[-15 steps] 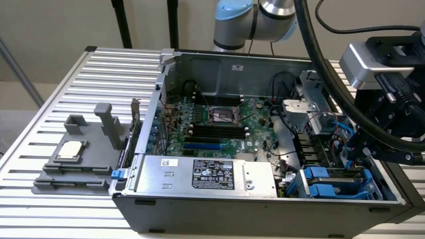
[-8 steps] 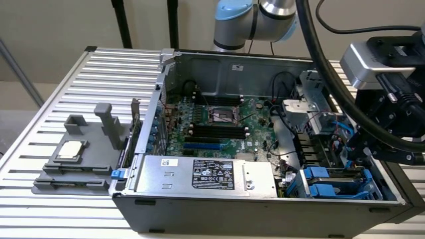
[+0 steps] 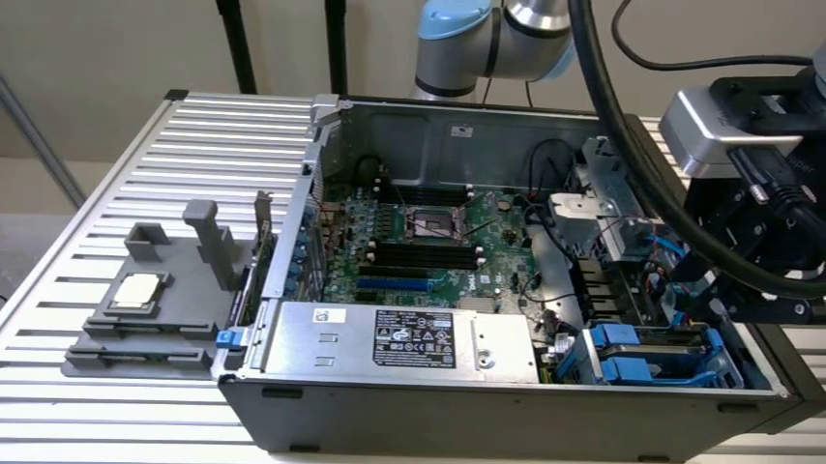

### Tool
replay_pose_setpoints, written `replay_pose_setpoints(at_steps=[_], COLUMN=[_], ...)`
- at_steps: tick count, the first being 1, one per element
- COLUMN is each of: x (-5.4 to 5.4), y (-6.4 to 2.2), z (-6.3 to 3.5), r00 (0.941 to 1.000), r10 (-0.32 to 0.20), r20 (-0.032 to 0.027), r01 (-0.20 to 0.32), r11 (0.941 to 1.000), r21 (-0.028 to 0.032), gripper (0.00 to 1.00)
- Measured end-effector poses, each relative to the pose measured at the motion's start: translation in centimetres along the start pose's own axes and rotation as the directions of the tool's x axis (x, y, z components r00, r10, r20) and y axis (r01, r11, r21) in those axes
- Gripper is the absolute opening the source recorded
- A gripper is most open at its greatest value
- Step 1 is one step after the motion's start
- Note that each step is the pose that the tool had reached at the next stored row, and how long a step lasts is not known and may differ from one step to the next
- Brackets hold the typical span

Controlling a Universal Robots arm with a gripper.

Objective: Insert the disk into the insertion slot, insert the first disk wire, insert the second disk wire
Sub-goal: 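Insert the second disk wire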

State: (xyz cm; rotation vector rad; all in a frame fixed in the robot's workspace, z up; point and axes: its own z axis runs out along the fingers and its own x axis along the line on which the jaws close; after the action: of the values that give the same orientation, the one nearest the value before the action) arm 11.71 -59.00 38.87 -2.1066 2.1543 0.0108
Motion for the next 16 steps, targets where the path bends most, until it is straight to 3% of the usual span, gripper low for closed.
replay_pose_setpoints(at_steps=[1, 4, 6, 9, 12, 14, 16], x=[0.0, -0.3, -0.8, -1.3, -1.7, -2.0, -2.4], y=[0.00, 0.05, 0.08, 0.10, 0.13, 0.14, 0.09], z=[0.09, 0.49, 0.70, 0.94, 1.16, 1.30, 1.39], r00=[1.0000, 0.9999, 0.9996, 0.9984, 0.9969, 0.9960, 0.9955], r10=[0.000, -0.001, -0.002, -0.005, -0.007, -0.008, -0.008], r20=[-0.0021, -0.0140, -0.0275, -0.0555, -0.0786, -0.0885, -0.0947], r01=[0.000, 0.001, 0.002, 0.005, 0.007, 0.008, 0.008], r11=[1.0000, 1.0000, 1.0000, 1.0000, 1.0000, 1.0000, 1.0000], r21=[0.0000, 0.0002, 0.0005, 0.0009, 0.0010, 0.0008, 0.0000], gripper=[0.39, 0.39, 0.39, 0.39, 0.39, 0.39, 0.39])
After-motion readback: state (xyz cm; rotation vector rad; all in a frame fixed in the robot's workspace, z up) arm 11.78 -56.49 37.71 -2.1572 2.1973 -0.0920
